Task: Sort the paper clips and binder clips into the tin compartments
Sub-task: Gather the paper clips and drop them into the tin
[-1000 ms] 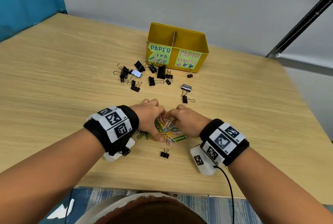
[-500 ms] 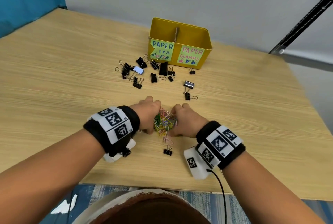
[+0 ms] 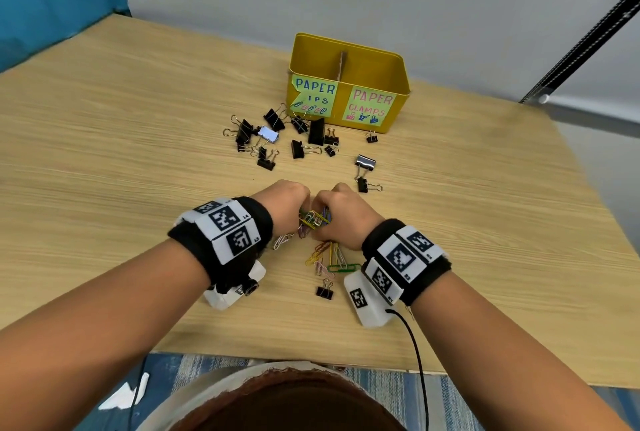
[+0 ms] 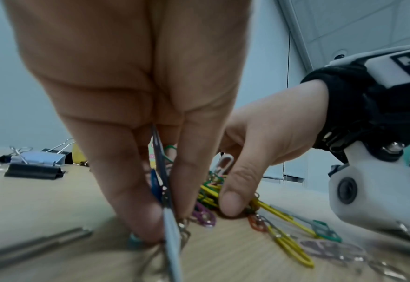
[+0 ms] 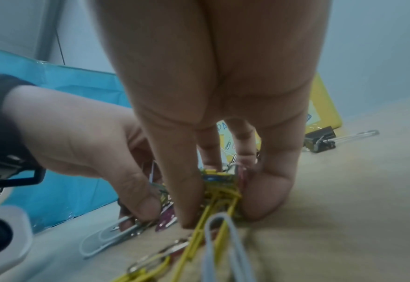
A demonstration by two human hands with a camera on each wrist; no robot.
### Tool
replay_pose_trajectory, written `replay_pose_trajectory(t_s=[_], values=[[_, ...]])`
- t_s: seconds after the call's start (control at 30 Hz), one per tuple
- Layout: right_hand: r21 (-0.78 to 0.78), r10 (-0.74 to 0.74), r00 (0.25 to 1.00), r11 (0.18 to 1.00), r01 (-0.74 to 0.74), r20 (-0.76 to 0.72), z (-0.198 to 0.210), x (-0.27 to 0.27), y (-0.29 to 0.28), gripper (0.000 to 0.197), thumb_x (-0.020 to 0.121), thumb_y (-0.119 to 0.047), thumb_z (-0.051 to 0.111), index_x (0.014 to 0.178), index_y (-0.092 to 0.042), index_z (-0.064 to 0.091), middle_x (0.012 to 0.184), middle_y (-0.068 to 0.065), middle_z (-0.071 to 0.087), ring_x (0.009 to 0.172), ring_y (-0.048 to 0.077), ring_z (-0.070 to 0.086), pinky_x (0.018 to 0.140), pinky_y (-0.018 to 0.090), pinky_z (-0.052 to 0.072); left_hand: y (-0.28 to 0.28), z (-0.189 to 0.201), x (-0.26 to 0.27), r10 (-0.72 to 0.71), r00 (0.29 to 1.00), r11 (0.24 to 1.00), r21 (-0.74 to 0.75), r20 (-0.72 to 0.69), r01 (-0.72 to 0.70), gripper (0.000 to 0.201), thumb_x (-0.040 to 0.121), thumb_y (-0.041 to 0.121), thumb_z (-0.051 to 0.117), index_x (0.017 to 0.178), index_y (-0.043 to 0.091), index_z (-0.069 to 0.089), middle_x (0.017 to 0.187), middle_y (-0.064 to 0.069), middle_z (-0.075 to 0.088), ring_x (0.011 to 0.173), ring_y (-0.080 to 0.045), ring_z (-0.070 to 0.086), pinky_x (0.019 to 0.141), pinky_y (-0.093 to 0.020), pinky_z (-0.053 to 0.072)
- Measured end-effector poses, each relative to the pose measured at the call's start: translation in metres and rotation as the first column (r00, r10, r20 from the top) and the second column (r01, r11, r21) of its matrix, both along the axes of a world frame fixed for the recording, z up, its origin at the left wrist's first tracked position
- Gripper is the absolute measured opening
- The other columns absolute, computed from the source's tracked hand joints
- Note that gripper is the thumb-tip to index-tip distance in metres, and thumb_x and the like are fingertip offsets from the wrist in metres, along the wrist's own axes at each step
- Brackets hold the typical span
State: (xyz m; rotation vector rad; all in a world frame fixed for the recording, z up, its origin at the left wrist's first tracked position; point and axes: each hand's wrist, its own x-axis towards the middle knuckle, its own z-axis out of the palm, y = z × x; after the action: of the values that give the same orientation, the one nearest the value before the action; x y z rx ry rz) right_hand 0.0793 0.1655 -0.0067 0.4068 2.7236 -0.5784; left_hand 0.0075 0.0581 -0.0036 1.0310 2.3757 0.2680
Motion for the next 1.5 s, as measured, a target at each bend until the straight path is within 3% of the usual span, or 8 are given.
replay_pose_trajectory(t_s=[0.2,0.47,0.6,1.0,1.17,1.27,1.4,1.5], values=[[-0.114,-0.125,0.986,0.987,0.113,-0.111,-0.001,-0.001,0.013,0.022,0.081,-0.007,0.064,0.103,-0.007,0.068,0.101,0.013,0.069,0.090,0.026,0.066,0.082,0.030,0.053,-0.001,-0.003,-0.012,0.134,0.973,0.981,0.113,0.186,-0.156,0.030,0.079,0.000,0.067,0.109,0.005,0.061,0.090,-0.006,0.054,0.073,-0.022,0.058,0.063,-0.028,0.056],[-0.655,-0.447,0.892,0.656,0.374,0.062,0.009,-0.012,0.048,0.023,0.080,0.010,0.063,0.103,0.014,0.060,0.077,0.010,0.057,0.057,0.017,0.057,0.052,0.014,0.054,-0.010,0.001,-0.048,0.226,0.778,0.862,0.252,0.586,-0.440,0.022,0.075,-0.011,0.067,0.076,0.010,0.061,0.039,0.004,0.059,0.030,-0.003,0.053,0.042,-0.019,0.053],[-0.736,-0.443,0.896,0.604,0.307,0.010,0.038,-0.033,0.062,0.017,0.081,0.012,0.060,0.075,-0.004,0.060,0.074,0.010,0.061,0.045,0.003,0.064,0.052,0.011,0.055,-0.003,0.021,-0.069,0.187,0.724,0.795,0.331,0.664,-0.509,0.023,0.077,-0.015,0.063,0.077,0.008,0.059,0.039,0.002,0.061,0.033,-0.005,0.055,0.044,-0.016,0.055],[-0.801,-0.610,0.780,0.533,0.272,-0.141,0.101,-0.180,0.095,0.024,0.079,0.012,0.062,0.067,-0.006,0.052,0.065,0.009,0.058,0.056,0.018,0.060,0.047,0.019,0.055,0.080,0.077,-0.174,0.399,0.810,0.567,0.578,0.431,-0.587,0.030,0.075,-0.005,0.069,0.064,0.019,0.056,0.060,-0.004,0.054,0.039,-0.009,0.056,0.066,-0.034,0.059],[-0.669,-0.613,0.783,0.625,0.402,-0.102,0.081,-0.214,0.104,0.017,0.082,0.003,0.062,0.073,-0.008,0.053,0.086,0.011,0.057,0.084,0.025,0.062,0.071,0.031,0.059,0.103,0.068,-0.196,0.451,0.844,0.679,0.503,0.291,-0.535,0.030,0.080,0.006,0.068,0.110,0.004,0.065,0.104,-0.015,0.068,0.090,-0.030,0.067,0.090,-0.041,0.055],[-0.607,-0.544,0.839,0.676,0.418,-0.028,0.080,-0.221,0.109,0.022,0.083,0.002,0.056,0.066,-0.010,0.048,0.074,0.009,0.051,0.071,0.027,0.055,0.071,0.041,0.056,0.106,0.074,-0.195,0.396,0.884,0.761,0.449,0.249,-0.467,0.040,0.088,0.014,0.060,0.127,0.002,0.055,0.128,-0.017,0.060,0.119,-0.029,0.057,0.103,-0.033,0.045],[-0.656,-0.549,0.833,0.652,0.380,-0.063,0.092,-0.206,0.102,0.012,0.087,0.002,0.049,0.086,-0.009,0.053,0.079,0.010,0.053,0.062,0.019,0.052,0.058,0.034,0.049,0.100,0.080,-0.183,0.373,0.913,0.776,0.485,0.162,-0.403,0.041,0.093,0.016,0.050,0.132,0.002,0.050,0.136,-0.016,0.053,0.126,-0.027,0.049,0.105,-0.031,0.038],[-0.655,-0.499,0.854,0.696,0.294,-0.147,0.101,-0.168,0.089,0.013,0.089,0.001,0.048,0.092,-0.009,0.056,0.075,0.005,0.058,0.061,0.015,0.057,0.053,0.027,0.054,0.076,0.078,-0.160,0.323,0.935,0.766,0.539,0.149,-0.351,0.022,0.089,0.016,0.055,0.109,0.009,0.062,0.108,-0.011,0.064,0.097,-0.023,0.061,0.086,-0.033,0.048]])
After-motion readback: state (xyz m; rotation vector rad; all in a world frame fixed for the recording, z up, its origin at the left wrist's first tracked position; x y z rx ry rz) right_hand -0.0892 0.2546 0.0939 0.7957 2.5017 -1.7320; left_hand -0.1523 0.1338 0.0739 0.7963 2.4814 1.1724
